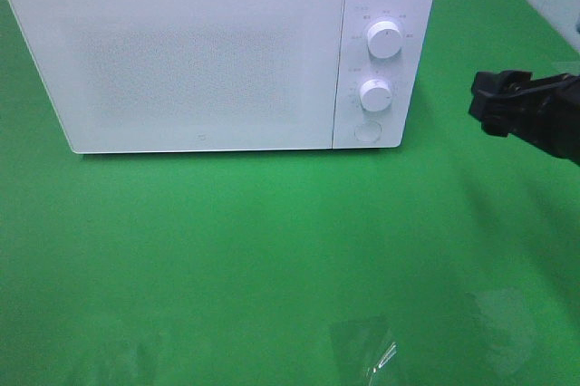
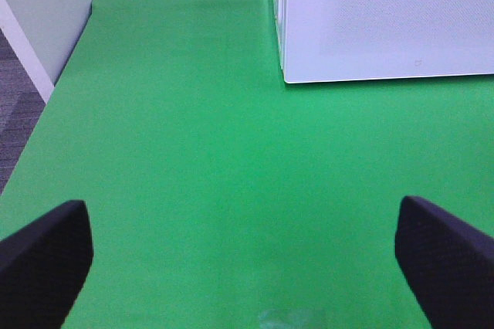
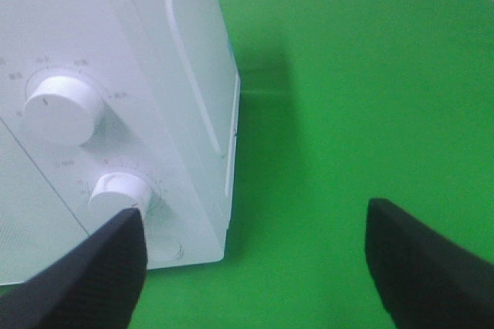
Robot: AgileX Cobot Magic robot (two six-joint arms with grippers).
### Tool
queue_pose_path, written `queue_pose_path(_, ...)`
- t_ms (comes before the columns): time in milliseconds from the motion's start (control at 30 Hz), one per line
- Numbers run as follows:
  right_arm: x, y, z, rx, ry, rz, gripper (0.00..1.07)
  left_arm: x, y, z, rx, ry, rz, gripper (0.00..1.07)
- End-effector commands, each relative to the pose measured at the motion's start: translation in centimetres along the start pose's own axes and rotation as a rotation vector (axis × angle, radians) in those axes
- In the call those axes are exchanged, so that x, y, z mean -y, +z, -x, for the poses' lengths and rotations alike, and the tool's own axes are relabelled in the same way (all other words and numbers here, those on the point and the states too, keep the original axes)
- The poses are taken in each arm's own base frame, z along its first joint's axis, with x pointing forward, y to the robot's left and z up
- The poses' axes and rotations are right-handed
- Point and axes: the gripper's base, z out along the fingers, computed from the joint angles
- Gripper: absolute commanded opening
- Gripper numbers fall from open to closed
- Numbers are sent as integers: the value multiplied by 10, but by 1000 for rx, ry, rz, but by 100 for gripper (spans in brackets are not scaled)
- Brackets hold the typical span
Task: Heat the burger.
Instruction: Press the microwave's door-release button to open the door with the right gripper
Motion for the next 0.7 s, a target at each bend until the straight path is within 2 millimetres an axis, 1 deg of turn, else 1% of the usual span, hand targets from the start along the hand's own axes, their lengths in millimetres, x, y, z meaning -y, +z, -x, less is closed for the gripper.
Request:
queue_pose_path(33,-6,1,-4,13,-17,-21,76,1,-2,-2,18,0,0,100)
queue_pose_path(67,-13,1,-9,11,-7,-30,76,1,-2,-2,18,0,0,100)
queue_pose_path(100,-13,1,-9,11,-7,-30,76,1,-2,-2,18,0,0,100)
queue_pose_path(133,-22,0,-13,17,11,-33,76,1,-2,-2,18,0,0,100)
queue_pose_path(167,-22,0,-13,17,11,-33,76,1,-2,-2,18,0,0,100)
queue_pose_path(200,-29,-1,-17,21,26,-33,76,1,-2,-2,18,0,0,100)
queue_pose_path(233,-29,-1,-17,21,26,-33,76,1,-2,-2,18,0,0,100)
queue_pose_path(300,-46,-3,-24,22,41,-18,76,1,-2,-2,18,0,0,100)
queue_pose_path(333,-46,-3,-24,22,41,-18,76,1,-2,-2,18,0,0,100)
queue_pose_path(367,-55,-3,-28,11,48,-9,76,1,-2,-2,18,0,0,100)
queue_pose_path(400,-55,-3,-28,11,48,-9,76,1,-2,-2,18,0,0,100)
queue_pose_path(433,-62,-2,-32,-3,48,1,76,1,-2,-2,18,0,0,100)
queue_pose_path(533,-66,-1,-34,-11,46,9,76,1,-2,-2,18,0,0,100)
queue_pose_path(567,-74,0,-38,-19,43,26,76,1,-2,-2,18,0,0,100)
queue_pose_path(600,-74,0,-38,-19,43,26,76,1,-2,-2,18,0,0,100)
queue_pose_path(633,-81,2,-41,-28,51,29,76,1,-2,-2,18,0,0,100)
queue_pose_path(667,-81,2,-41,-28,51,29,76,1,-2,-2,18,0,0,100)
queue_pose_path(700,-83,5,-42,-32,92,28,76,1,-2,-2,18,0,0,100)
